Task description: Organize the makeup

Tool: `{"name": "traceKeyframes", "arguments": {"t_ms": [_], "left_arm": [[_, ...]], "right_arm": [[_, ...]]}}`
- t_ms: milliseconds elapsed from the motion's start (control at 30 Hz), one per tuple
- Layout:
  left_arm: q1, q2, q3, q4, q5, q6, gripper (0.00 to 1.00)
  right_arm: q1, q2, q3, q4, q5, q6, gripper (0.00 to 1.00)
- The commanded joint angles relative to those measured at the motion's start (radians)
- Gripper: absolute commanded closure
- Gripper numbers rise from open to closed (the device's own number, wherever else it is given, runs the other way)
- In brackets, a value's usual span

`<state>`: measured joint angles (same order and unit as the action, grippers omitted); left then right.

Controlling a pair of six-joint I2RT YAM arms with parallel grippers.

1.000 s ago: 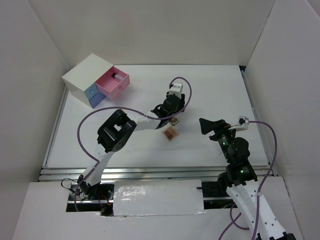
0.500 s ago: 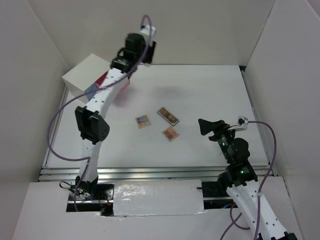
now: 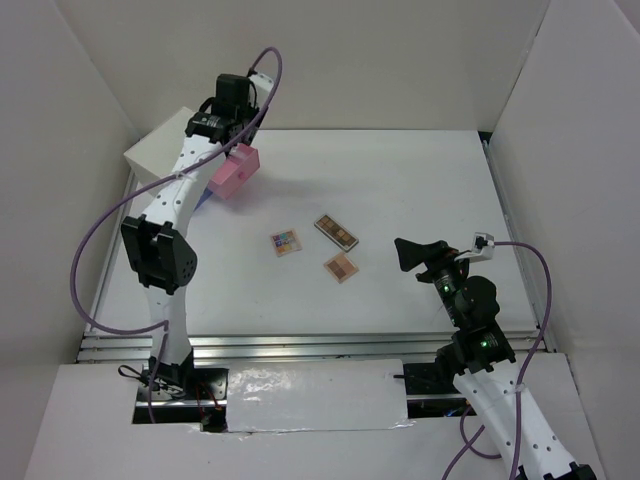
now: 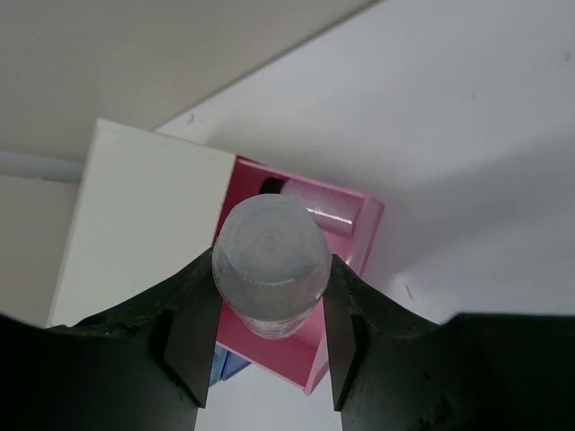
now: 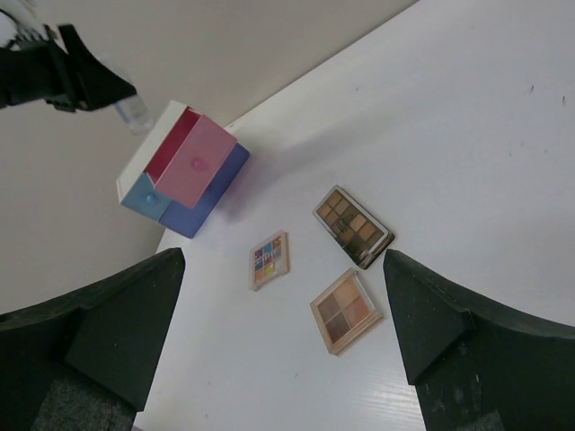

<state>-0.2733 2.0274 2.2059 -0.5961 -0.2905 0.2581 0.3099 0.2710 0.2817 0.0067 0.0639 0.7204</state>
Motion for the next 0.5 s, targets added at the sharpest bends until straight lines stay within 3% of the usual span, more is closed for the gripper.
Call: {"name": "traceKeyframes", "arguments": {"t_ms": [0, 233, 467], "left_arm": [[0.019, 0.01, -0.017, -0.007, -0.019, 0.044, 0.74], [0.059, 0.042, -0.071, 0.018, -0.024, 0.027, 0.72], [0.063, 0.031, -0.175, 0.062, -0.081, 0.046, 0.59]], "right_arm": [[0.008, 0.005, 0.005, 0.035, -0.004, -0.003, 0.0], [0.009, 0.002, 0.007, 0.032, -0.006, -0.003, 0.0], [0.008, 0.0, 0.007, 0.032, -0.009, -0.001, 0.0]]}}
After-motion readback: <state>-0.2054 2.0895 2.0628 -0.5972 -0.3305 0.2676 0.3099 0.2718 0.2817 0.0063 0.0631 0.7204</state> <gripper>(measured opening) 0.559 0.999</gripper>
